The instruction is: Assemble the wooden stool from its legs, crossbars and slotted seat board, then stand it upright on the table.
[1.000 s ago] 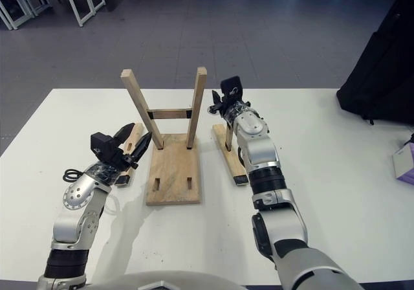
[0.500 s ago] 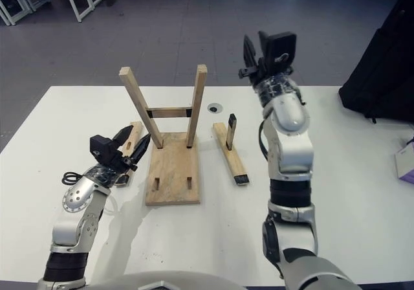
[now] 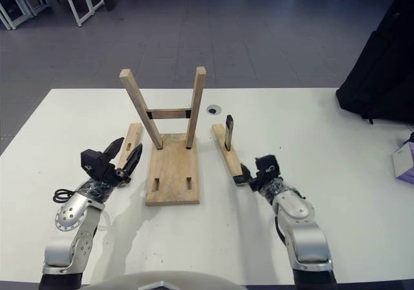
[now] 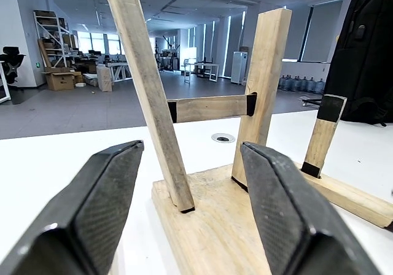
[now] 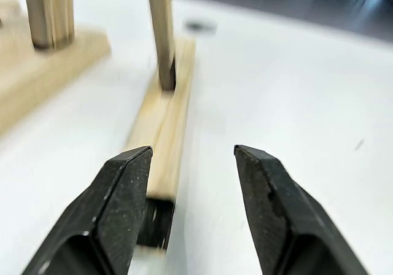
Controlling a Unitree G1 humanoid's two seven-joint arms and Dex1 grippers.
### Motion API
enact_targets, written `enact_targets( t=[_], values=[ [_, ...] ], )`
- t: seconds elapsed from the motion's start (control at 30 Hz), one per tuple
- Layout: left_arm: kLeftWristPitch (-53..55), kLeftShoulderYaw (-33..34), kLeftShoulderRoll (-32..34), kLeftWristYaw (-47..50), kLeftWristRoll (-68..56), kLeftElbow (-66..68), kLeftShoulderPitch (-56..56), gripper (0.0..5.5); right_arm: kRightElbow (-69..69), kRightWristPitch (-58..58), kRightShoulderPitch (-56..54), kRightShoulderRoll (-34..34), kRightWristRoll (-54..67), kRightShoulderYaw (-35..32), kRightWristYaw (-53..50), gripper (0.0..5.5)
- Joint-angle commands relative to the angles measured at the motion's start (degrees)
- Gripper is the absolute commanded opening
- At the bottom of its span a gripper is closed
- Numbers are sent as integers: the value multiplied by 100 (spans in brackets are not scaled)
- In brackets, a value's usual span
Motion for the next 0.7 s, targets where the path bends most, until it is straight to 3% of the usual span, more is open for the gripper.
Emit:
enact_targets(
  t=[0.03, 0.3, 0.57, 0.7],
  values=[
    [2, -22, 31, 2, 87, 16, 15, 292, -253, 753, -188, 257, 520, -90, 9, 246],
    [-1, -134, -21, 53, 137, -13, 117, 292, -208, 1182, -453, 315, 417, 184, -340, 246],
    [43, -130, 49, -15, 131, 60, -43, 292, 49, 988, -517, 377, -39, 621, -605, 391],
    [68, -93, 81, -38, 103, 96, -86, 292, 357, 1269, -451, 532, 3, 633, -661, 391]
  ],
)
